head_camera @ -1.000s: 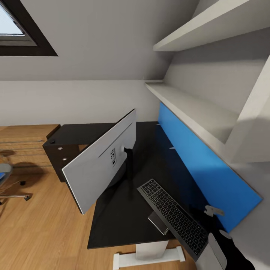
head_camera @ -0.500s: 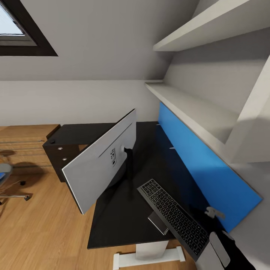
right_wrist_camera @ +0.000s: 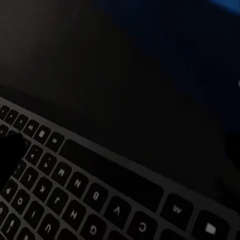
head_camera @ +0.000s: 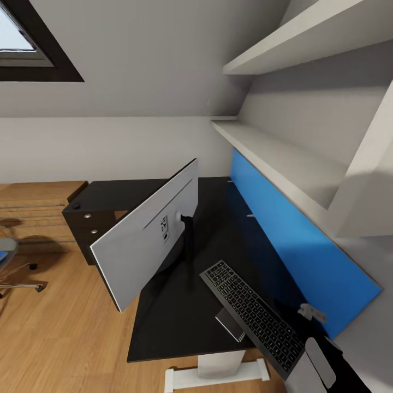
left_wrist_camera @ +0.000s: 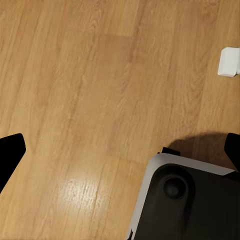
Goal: In the bedroom, organize the workspace by keeping the computer under the desk, ensuring the monitor is on the desk, placing the keyboard on the desk next to the monitor, placing the mouse on the desk next to the keyboard, moving the folder from the swivel chair onto the desk next to the mouse, stacking the notebook on top of the folder with the pen on top of the notebook, and positioning the swivel chair next to the desk.
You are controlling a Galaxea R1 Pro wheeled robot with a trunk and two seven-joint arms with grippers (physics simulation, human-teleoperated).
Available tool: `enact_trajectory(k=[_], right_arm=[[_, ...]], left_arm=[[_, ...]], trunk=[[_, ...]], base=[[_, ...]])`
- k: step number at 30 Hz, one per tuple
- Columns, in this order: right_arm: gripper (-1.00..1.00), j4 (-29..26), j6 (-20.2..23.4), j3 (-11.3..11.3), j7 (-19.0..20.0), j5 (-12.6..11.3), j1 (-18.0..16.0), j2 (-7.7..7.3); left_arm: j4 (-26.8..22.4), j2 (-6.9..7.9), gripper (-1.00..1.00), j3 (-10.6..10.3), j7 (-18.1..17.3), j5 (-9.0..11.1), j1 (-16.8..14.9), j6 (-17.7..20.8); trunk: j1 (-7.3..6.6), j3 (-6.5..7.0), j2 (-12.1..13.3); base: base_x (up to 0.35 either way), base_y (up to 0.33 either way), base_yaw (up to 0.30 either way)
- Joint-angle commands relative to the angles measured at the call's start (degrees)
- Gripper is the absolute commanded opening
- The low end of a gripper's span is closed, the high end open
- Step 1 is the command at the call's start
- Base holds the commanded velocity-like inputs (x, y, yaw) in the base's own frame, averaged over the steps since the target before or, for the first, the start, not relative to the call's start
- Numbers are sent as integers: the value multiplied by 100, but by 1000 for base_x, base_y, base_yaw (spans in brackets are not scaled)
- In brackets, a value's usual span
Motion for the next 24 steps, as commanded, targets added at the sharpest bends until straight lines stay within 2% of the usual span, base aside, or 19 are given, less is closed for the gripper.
enact_trajectory(k=[1,16,22,24], right_arm=[[100,-4,36,-15,27,-44,-3,2],[100,12,50,-18,10,-48,-3,2],[100,12,53,-24,-5,-48,-3,0],[100,12,53,-25,-7,-48,-3,-1]], left_arm=[[-9,-3,100,8,-19,53,1,-15],[-30,-3,100,8,-19,53,1,-70],[-403,-19,100,16,-6,63,1,-473],[-493,-23,100,16,-4,66,1,-539]], trunk=[[3,-11,-11],[3,-11,-11],[3,-11,-11],[47,-46,-91]], base=[[0,0,0],[0,0,0],[0,0,0],[0,0,0]])
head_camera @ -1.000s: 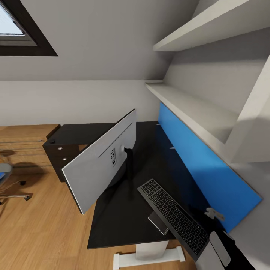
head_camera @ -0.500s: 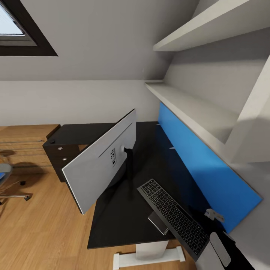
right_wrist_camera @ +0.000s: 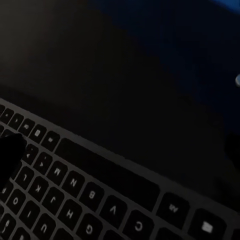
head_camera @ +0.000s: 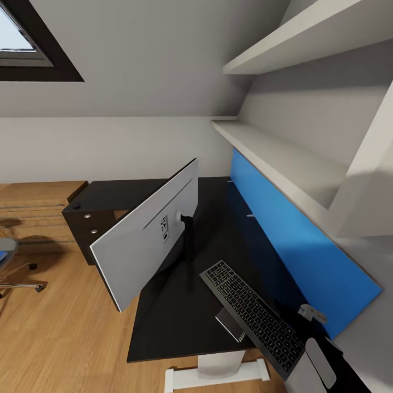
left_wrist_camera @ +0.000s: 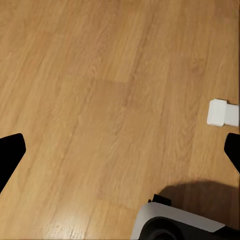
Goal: In the bedroom, organize the workspace by keeping the computer under the desk, ensuring the monitor is on the desk, placing the keyboard on the desk next to the monitor, placing the mouse on the desk next to the keyboard, moving the folder from the swivel chair onto the desk next to the mouse, stacking the notebook on top of the folder with the pen on top of the notebook, and positioning the swivel chair next to the desk.
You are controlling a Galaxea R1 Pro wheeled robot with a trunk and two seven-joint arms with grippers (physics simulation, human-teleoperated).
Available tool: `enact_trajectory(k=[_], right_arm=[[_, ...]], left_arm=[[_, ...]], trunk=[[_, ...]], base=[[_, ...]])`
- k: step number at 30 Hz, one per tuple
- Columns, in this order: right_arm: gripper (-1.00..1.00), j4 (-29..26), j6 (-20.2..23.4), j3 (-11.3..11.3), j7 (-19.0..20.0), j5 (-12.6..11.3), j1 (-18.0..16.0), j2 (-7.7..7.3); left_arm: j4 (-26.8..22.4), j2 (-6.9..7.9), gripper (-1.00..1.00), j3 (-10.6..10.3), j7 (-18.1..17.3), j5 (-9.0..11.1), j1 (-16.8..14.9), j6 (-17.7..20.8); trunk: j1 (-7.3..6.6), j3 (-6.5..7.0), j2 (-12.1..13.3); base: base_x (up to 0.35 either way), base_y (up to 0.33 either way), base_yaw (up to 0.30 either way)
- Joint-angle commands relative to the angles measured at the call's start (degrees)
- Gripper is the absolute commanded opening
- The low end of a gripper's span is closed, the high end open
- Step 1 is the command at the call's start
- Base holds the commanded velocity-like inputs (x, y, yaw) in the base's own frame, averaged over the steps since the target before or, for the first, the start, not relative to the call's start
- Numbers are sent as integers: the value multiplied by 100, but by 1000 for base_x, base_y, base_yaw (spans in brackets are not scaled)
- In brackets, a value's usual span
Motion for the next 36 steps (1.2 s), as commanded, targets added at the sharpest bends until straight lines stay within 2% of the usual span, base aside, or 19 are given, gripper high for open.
enact_trajectory(k=[1,9,14,20,22,25,29,30,33,34,36], right_arm=[[100,-6,34,-18,26,-42,-2,-1],[100,-6,45,-19,19,-42,-2,-6],[100,-6,78,-43,16,-42,-2,-71],[100,-6,255,-95,26,-48,-2,-179],[100,-8,364,-212,30,-50,-2,-213],[100,-12,491,-332,31,-50,-2,-231],[100,-14,680,-417,33,-51,-2,-244],[100,-14,742,-432,33,-51,-2,-247],[100,-15,823,-445,33,-54,-2,-249],[100,-15,878,-450,33,-56,-2,-249],[100,-15,934,-453,33,-57,-2,-250]], left_arm=[[-69,-10,100,10,-16,53,1,-57],[-167,-21,100,20,-10,179,1,-120],[-181,-15,100,23,-9,415,1,-119],[-185,0,100,19,-12,857,1,-110],[-209,25,100,18,-17,1020,1,-83],[-329,102,100,19,-25,1125,1,45],[-732,303,100,45,-46,1439,1,694],[-907,391,100,63,-63,1676,1,1087],[-1130,527,100,79,-143,2057,1,1681],[-1240,618,100,85,-255,2261,1,2010],[-1313,702,100,88,-414,2400,1,2248]], trunk=[[26,-29,-53],[201,-173,-374],[311,-262,-574],[443,-370,-815],[487,-406,-895],[553,-460,-1015],[641,-532,-1176],[663,-550,-1216],[729,-604,-1336],[751,-621,-1376],[794,-657,-1457]], base=[[0,0,0],[0,0,0],[0,0,0],[0,0,0],[0,0,0],[0,0,0],[0,0,0],[0,0,0],[0,0,0],[0,0,0],[0,0,0]])
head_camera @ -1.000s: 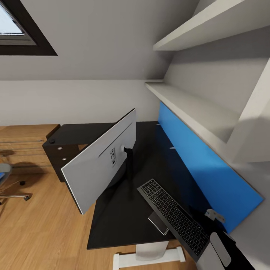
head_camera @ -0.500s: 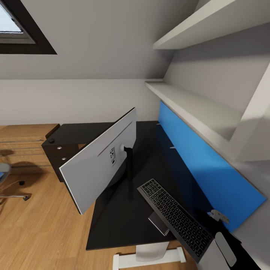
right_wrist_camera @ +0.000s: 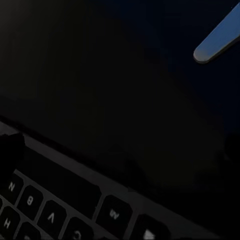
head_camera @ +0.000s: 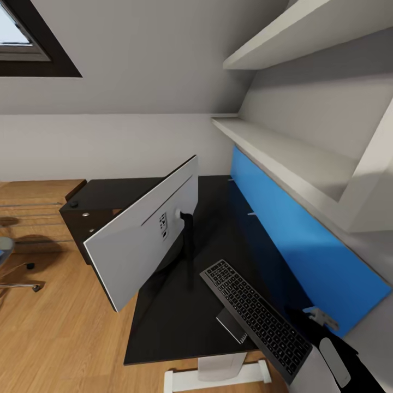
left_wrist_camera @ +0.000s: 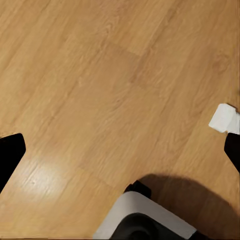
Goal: In the bedroom, organize the workspace by keeping the computer under the desk, ensuring the monitor is on the desk, placing the keyboard on the desk next to the monitor, placing the mouse on the desk next to the keyboard, moving the folder from the swivel chair onto the desk next to the mouse, stacking the notebook on top of the folder with the pen on top of the notebook, and positioning the swivel chair next to the desk.
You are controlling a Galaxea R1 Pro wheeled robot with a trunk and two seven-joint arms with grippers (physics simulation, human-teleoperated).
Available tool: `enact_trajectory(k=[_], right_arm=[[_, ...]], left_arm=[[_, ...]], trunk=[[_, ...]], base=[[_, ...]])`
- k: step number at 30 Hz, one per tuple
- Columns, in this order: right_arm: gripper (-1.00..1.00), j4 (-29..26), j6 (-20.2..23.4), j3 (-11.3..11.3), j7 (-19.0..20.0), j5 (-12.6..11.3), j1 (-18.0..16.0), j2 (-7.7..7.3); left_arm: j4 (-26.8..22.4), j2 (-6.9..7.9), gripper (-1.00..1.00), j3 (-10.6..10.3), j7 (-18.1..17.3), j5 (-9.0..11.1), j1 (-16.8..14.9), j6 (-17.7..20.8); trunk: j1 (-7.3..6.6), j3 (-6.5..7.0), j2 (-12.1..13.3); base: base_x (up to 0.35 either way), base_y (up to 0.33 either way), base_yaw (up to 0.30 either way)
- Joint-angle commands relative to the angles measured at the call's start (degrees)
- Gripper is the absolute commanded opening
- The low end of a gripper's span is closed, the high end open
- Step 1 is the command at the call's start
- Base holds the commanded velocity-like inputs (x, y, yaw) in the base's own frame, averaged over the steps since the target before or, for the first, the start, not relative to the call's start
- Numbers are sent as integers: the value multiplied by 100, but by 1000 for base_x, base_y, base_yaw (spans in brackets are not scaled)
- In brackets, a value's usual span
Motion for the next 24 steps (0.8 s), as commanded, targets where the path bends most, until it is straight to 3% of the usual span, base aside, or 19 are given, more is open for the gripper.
enact_trajectory(k=[1,4,6,12,24], right_arm=[[100,-6,63,-19,20,-27,-3,2],[100,-6,225,-23,21,-70,-3,1],[100,-6,273,-24,21,-129,-3,1],[100,-6,427,-24,20,-364,-3,1],[100,-6,453,-24,18,-397,-3,1]], left_arm=[[-36,37,100,-14,-76,112,2,73],[-108,136,100,-10,-559,248,2,334],[-116,149,100,-9,-637,264,2,367],[-112,169,100,-8,-760,275,2,421],[-105,165,100,-9,-767,277,2,418]], trunk=[[24,-26,-48],[90,-80,-169],[112,-98,-209],[112,-98,-209],[266,-223,-490]], base=[[0,0,0],[0,0,0],[0,0,0],[0,0,0],[0,0,0]])
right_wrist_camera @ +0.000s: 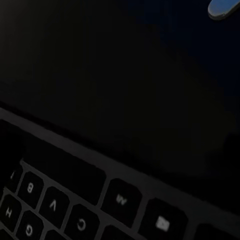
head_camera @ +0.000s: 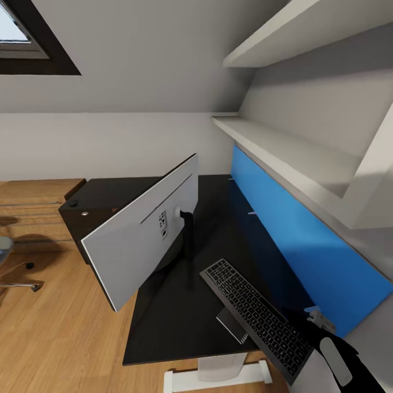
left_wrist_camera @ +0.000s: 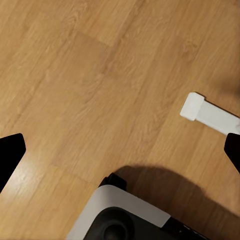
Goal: In the bedroom, organize the workspace by keeping the computer under the desk, ensuring the monitor is on the desk, placing the keyboard on the desk next to the monitor, placing the mouse on the desk next to the keyboard, moving the folder from the swivel chair onto the desk next to the mouse, stacking the notebook on top of the folder with the pen on top of the notebook, and positioning the swivel chair next to the desk.
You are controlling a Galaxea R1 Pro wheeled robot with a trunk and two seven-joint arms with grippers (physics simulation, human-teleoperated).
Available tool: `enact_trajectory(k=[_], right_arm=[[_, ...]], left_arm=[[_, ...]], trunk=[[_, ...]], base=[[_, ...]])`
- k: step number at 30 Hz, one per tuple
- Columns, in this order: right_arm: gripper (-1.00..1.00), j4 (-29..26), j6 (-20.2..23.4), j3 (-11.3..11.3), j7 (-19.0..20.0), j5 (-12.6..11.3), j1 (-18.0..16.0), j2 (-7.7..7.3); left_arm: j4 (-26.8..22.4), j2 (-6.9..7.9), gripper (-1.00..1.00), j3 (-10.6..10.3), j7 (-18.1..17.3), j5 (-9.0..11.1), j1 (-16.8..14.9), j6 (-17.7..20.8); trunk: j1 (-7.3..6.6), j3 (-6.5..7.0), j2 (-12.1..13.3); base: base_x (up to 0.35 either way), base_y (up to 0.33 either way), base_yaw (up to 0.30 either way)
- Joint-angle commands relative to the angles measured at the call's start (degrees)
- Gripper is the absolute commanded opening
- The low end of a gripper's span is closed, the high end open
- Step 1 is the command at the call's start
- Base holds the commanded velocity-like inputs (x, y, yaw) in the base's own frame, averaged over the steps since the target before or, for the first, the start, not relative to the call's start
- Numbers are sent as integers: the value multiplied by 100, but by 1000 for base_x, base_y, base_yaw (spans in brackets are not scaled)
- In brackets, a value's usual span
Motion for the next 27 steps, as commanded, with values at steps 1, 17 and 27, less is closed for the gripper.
enact_trajectory(k=[1,17,27], right_arm=[[100,-5,35,-18,19,-19,-3,2],[100,-5,37,-18,21,-20,-3,10],[100,-4,37,-12,21,-20,-3,11]], left_arm=[[-9,3,100,-16,25,60,2,-13],[316,9,100,-32,20,49,2,-30],[339,9,100,-33,17,-80,2,-31]], trunk=[[1,-6,-6],[1,-6,-6],[1,-6,-6]], base=[[0,0,0],[-43,0,0],[-82,1,0]])
